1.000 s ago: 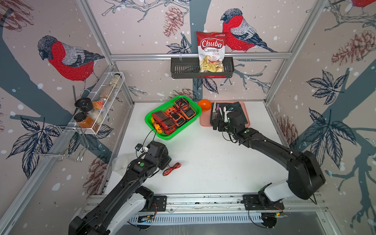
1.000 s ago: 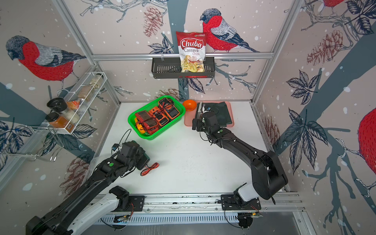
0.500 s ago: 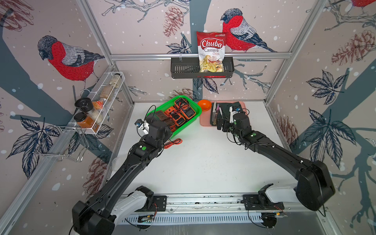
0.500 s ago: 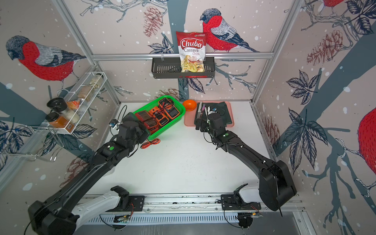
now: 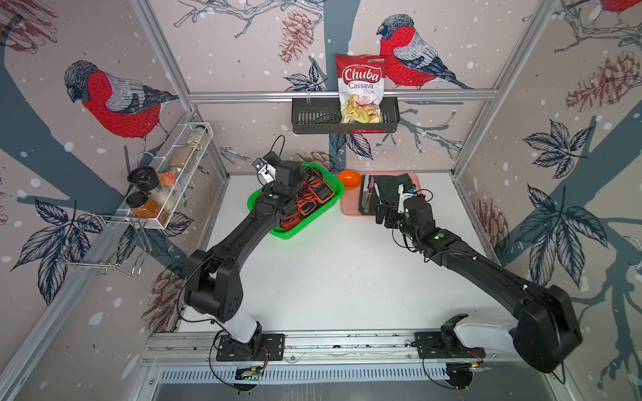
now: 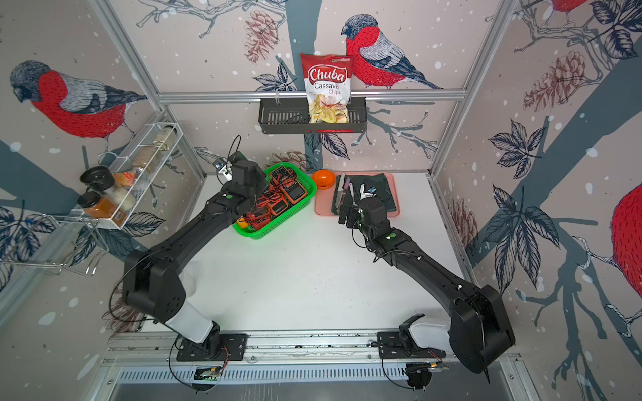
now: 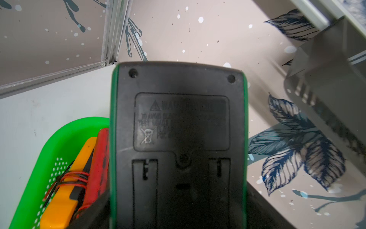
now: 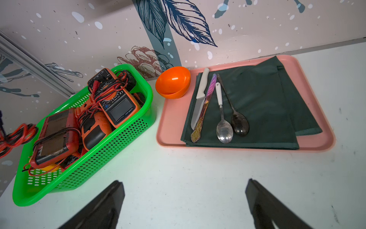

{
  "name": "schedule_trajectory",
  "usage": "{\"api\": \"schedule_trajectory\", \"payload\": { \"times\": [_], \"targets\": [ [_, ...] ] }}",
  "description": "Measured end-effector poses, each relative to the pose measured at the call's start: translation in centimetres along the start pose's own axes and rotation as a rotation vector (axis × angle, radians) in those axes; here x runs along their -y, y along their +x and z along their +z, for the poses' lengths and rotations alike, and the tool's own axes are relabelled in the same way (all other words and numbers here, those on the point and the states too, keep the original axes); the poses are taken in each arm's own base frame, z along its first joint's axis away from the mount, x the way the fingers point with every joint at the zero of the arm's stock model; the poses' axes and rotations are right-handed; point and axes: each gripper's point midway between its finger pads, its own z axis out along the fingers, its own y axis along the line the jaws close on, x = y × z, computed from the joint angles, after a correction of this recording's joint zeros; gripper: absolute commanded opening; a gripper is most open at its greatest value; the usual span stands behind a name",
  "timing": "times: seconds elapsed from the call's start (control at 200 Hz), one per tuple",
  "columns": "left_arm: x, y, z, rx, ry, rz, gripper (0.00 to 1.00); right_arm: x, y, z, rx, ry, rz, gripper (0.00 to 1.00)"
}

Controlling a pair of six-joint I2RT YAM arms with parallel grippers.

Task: Put the multimeter into the basket
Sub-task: Place the multimeter in the basket.

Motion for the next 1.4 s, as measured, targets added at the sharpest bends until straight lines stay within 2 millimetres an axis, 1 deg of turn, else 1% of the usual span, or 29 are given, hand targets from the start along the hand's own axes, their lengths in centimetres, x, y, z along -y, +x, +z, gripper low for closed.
{"api": "schedule_trajectory", "payload": {
  "times": [0.055,0.115,0.265,0.39,0.495,0.585,0.81,0.845,0.885,0.976,1.021,1.036,1.046,1.071,1.086,1.111,1.216,1.331,1.401],
  "targets": [
    [-0.3,0.6,1.4,-0.003,-0.017,0.024,0.05,0.2,0.2,0.0,-0.004,0.003,0.0,1.0],
    [-0.5,1.5,2.4,-0.01,-0.029,0.043,0.04,0.4,0.5,0.0,-0.008,0.007,0.0,1.0],
    [-0.1,3.6,4.7,-0.041,-0.032,0.075,0.05,0.6,0.7,0.1,-0.011,0.014,0.001,1.0],
    [-0.7,5.7,6.3,-0.076,-0.05,0.096,0.05,0.6,0.8,0.2,-0.015,0.015,0.002,1.0],
    [-1.4,7.2,7.2,-0.099,-0.07,0.108,0.05,0.5,1.3,0.5,-0.032,0.009,0.001,1.0],
    [-1.8,7.9,7.7,-0.107,-0.082,0.114,0.05,0.5,1.6,0.9,-0.045,0.008,-0.001,1.0],
    [-2.2,8.7,8.1,-0.118,-0.094,0.074,0.18,0.4,2.0,1.1,-0.059,0.005,0.016,1.0],
    [-2.2,8.8,8.1,-0.119,-0.096,0.069,0.2,0.4,2.0,1.2,-0.062,0.002,0.016,1.0],
    [-2.3,9.0,8.3,-0.122,-0.098,0.06,0.26,0.3,2.0,1.2,-0.063,-0.002,0.016,1.0],
    [-2.3,9.4,8.7,-0.129,-0.104,0.042,0.44,0.2,2.1,1.2,-0.064,-0.006,0.016,1.0],
    [-2.3,9.7,8.9,-0.134,-0.106,0.032,0.46,0.2,2.2,1.3,-0.068,-0.007,0.016,1.0],
    [-2.3,9.8,8.9,-0.137,-0.107,0.029,0.48,0.2,2.2,1.3,-0.069,-0.008,0.016,1.0],
    [-2.3,9.9,9.0,-0.138,-0.108,0.027,0.53,0.2,2.2,1.3,-0.07,-0.007,0.016,1.0],
    [-2.3,9.9,9.1,-0.14,-0.11,0.022,0.56,0.2,2.3,1.4,-0.072,-0.008,0.016,1.0],
    [-2.3,10.0,9.1,-0.142,-0.111,0.019,0.62,0.2,2.3,1.4,-0.074,-0.009,0.015,1.0],
    [-2.3,10.1,9.1,-0.146,-0.112,0.016,0.64,0.2,2.4,1.4,-0.075,-0.009,0.015,1.0],
    [-2.3,10.2,9.1,-0.156,-0.122,0.006,0.98,0.1,2.4,1.4,-0.079,-0.016,0.015,1.0],
    [-2.5,10.5,8.9,-0.179,-0.129,0.005,0.98,0.0,2.4,1.4,-0.077,-0.016,0.016,1.0],
    [-2.6,10.3,8.4,-0.189,-0.136,0.012,0.98,0.0,2.1,1.2,-0.071,-0.013,0.016,1.0]
  ]
}}
